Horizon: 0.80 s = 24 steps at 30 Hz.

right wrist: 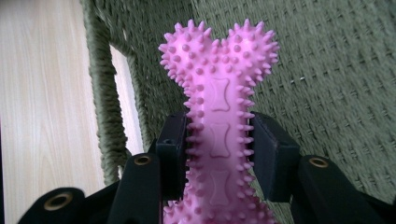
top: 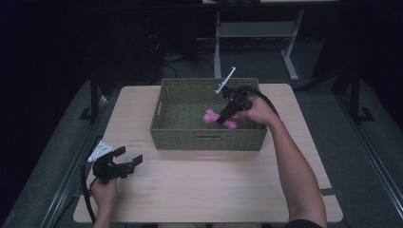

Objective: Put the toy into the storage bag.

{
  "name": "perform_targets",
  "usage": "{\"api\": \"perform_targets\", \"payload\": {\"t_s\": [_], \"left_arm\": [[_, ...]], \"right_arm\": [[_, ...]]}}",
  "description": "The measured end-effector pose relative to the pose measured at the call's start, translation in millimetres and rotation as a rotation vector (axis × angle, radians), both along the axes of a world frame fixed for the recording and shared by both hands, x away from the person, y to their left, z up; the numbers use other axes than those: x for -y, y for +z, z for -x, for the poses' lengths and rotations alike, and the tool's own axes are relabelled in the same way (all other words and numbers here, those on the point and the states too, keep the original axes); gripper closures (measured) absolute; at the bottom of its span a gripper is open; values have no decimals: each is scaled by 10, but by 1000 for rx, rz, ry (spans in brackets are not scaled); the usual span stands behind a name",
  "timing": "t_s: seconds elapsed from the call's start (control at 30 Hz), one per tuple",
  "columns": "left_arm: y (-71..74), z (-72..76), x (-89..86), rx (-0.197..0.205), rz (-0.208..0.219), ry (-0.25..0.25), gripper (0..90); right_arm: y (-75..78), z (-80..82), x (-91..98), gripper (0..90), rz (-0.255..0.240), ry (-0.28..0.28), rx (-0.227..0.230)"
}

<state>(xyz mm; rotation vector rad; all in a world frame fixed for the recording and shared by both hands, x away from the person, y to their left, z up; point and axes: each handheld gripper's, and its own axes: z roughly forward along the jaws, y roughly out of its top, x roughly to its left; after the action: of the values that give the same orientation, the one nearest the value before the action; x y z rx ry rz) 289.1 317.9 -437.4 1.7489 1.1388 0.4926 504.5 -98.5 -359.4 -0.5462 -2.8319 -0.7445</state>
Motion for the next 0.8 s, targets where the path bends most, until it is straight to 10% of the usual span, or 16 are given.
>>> {"api": "perform_targets", "payload": {"t_s": [0.8], "left_arm": [[3, 1, 10, -3, -7, -6, 136]], "right_arm": [[-53, 0, 14, 579, 17, -18, -8]]}}
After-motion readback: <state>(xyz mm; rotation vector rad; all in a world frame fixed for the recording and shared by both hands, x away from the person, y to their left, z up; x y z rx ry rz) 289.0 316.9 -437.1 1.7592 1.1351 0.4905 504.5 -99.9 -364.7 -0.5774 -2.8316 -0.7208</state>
